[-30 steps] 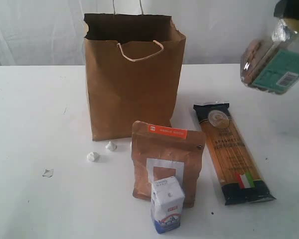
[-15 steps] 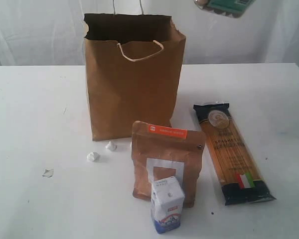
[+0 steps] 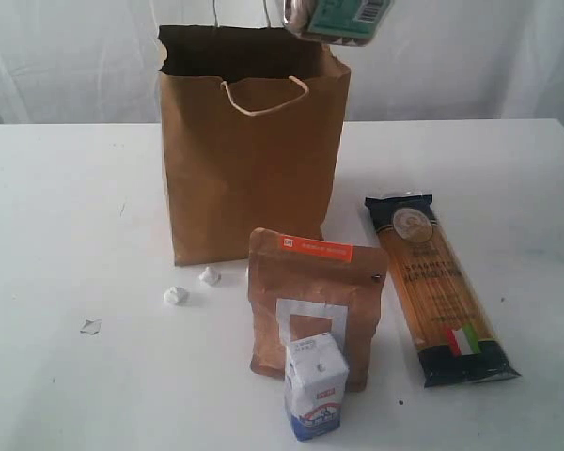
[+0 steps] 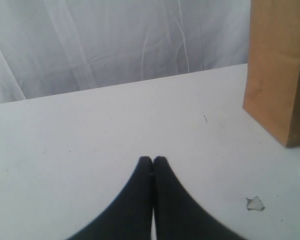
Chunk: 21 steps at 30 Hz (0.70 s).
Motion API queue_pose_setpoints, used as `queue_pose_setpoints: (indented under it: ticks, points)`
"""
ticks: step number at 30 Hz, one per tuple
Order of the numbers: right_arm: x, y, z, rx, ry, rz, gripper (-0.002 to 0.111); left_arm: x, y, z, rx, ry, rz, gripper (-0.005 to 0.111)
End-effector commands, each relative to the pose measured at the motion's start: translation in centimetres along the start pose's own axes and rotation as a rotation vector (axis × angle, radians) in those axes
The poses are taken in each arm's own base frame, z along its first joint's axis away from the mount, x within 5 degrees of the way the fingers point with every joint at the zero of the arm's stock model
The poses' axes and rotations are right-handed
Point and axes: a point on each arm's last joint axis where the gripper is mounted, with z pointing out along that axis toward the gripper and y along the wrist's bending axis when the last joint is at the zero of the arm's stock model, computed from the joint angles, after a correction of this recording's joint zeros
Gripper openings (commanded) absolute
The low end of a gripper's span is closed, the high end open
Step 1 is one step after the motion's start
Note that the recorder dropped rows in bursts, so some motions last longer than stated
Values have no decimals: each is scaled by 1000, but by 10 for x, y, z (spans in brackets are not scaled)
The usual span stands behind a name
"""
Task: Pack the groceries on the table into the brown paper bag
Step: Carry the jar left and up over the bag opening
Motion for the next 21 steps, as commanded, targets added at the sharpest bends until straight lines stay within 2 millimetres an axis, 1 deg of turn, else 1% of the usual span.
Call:
queue_pose_setpoints:
  ticks: [1,4,9,13,17,21]
  points:
    - [-14,12,1,-36,-102,-34,0,0,0,0,-2,-10,-17,0]
    - [-11,19,6,-59,-118,-64,0,0,0,0,-2,-10,-17,0]
    - [11,23,24,-73,-87,-83,0,0,0,0,-2,-10,-17,0]
    - [19,25,31,-82,-99,-95,0,0,0,0,-2,-10,-17,0]
    - [30,25,38,-83,-71,-76,0,0,0,0,-2,-10,-17,0]
    - [37,28,42,-96,-65,-94,0,0,0,0,-2,-10,-17,0]
